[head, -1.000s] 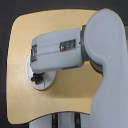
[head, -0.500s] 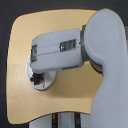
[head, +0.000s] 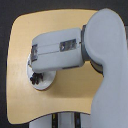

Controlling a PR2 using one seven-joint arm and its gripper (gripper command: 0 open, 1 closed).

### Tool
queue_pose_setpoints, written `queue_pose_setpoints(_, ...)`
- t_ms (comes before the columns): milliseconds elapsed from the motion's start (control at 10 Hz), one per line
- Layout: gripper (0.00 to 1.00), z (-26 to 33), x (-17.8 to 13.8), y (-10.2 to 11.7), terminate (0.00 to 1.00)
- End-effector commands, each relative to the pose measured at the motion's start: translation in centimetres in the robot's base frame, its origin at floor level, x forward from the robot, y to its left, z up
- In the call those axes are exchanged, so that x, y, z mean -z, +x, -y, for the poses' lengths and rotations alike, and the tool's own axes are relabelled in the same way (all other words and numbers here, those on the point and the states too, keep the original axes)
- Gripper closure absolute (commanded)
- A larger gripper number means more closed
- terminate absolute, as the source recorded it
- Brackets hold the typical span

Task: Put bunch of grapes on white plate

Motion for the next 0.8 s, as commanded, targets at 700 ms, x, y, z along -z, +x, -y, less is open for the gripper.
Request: queue_pose_setpoints(700,0.00,-1.2,-6.0,0.8,0.00)
